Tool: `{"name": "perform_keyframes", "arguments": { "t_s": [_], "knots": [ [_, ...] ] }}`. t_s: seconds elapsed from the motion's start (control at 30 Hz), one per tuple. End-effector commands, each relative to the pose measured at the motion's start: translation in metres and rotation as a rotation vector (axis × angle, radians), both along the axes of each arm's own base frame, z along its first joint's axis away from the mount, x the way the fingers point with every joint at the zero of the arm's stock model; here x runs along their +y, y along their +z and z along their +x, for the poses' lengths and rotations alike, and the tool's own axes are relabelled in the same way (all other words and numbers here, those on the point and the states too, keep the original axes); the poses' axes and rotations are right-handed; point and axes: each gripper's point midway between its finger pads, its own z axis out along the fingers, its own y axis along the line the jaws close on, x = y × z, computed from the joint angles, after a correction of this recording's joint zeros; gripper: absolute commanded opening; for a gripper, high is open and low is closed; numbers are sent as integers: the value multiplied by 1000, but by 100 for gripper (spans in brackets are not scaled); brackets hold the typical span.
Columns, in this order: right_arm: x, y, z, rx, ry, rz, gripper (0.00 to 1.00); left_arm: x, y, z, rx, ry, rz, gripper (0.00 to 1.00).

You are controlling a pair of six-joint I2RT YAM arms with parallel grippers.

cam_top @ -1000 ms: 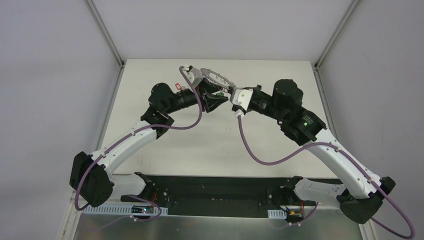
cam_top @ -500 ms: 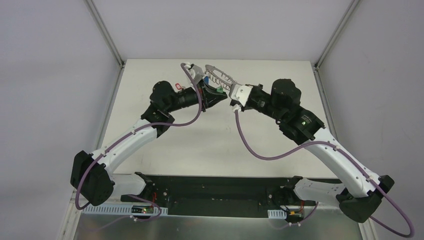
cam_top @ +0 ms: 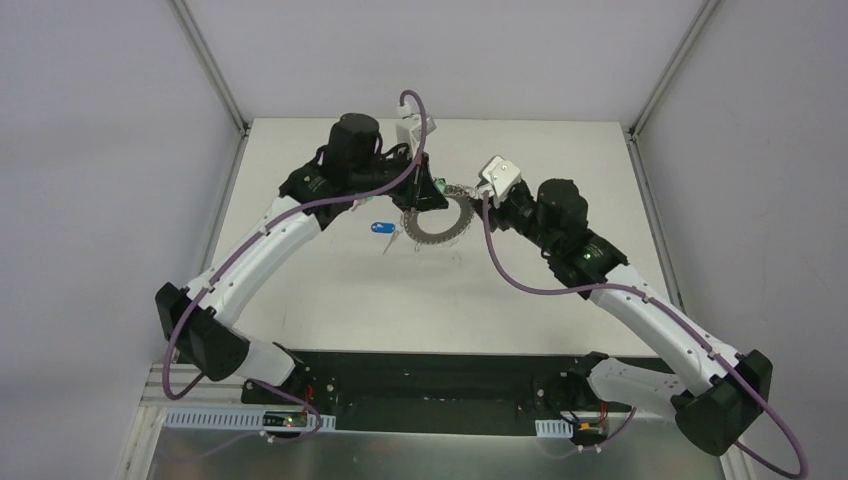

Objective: Remove the keys from the keyring

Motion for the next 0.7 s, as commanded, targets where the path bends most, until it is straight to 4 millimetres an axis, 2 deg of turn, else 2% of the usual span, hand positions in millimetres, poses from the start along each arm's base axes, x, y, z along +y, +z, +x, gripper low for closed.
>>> {"name": "perform_keyframes", "arguments": {
  "t_s": [0.0,0.07,0.2,0.33,0.4,0.5,0.67],
  "knots": [
    [4,7,-22,62,54,248,54,13,-16,-24,172,-104,196,0],
    [4,-5,-33,91,95,264,54,18,-23,-31,223,-155,269,0],
    [1,-24,-50,134,140,289,50,26,-43,-27,290,-164,402,0],
    [-6,-21,-55,120,135,325,50,33,-55,-26,338,-140,504,0],
    [-11,-19,-53,115,114,339,50,40,-63,-22,324,-122,592,0],
    [-22,-13,-36,168,-13,409,49,51,-70,-16,273,-84,709,0],
    [-26,-23,-19,231,-99,425,46,67,-68,-4,106,-37,899,0]
  ]
}}
